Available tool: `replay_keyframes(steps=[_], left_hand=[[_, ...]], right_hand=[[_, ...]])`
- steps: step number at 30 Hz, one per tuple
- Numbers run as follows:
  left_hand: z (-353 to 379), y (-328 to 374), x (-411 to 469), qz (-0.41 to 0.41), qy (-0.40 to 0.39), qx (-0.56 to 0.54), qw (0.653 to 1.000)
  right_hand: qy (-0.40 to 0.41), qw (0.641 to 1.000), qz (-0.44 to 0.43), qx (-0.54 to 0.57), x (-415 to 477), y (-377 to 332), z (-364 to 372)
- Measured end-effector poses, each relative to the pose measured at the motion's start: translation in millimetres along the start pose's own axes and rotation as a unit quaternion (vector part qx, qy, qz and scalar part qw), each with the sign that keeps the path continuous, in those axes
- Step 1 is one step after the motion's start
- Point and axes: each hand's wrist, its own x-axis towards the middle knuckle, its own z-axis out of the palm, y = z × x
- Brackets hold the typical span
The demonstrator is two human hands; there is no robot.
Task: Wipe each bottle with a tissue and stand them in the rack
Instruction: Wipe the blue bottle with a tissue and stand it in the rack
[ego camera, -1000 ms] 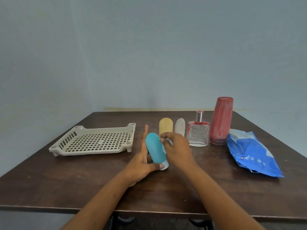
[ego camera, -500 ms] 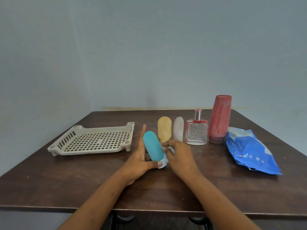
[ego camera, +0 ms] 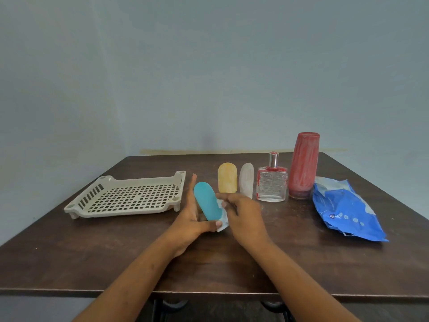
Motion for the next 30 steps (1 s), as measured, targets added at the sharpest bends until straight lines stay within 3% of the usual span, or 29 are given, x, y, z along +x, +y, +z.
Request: replay_keyframes(steps=[8,12,22,27,30], left_hand=[[-1,9,-1,-0.018,0.073,-0.067,0.995],[-3,12,-1,-0.017,0.101,-0.098,0.99],[2,13,-4,-0.017,0.087,-0.096,0.991],[2,13,-2,-0.008,0.097,-0.115,0.989],[2,13,-1,0.012,0.123,-0.115,0.986]], right_hand=[[-0.005,0.994,-0.102,0.04,-17,2,1],[-0.018,0.991,-0.112,0.065,-22,2,1],[-0.015,0.986,0.007,0.168,-13,9,-5],[-0.054,0.947,0.123,0.29,-12,8,-5],[-0.055,0.92,0.144,0.361,-13,3,-5]])
